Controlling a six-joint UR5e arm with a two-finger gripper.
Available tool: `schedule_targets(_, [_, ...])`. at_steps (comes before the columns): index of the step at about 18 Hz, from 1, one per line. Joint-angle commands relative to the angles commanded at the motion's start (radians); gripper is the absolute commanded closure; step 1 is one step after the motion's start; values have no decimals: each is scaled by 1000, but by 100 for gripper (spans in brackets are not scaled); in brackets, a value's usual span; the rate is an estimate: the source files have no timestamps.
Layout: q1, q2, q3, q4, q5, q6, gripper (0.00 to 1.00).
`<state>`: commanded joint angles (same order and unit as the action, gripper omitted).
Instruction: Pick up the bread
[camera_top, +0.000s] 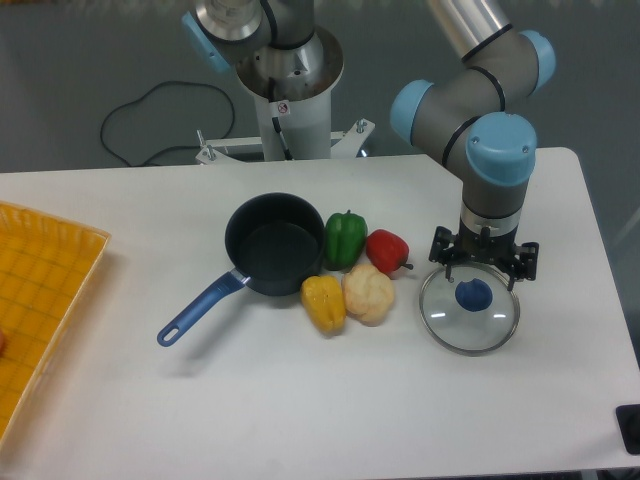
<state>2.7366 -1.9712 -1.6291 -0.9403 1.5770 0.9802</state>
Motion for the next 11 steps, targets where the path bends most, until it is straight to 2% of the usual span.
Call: schedule_targets(11, [-12,18,-3,5,-25,-32,0])
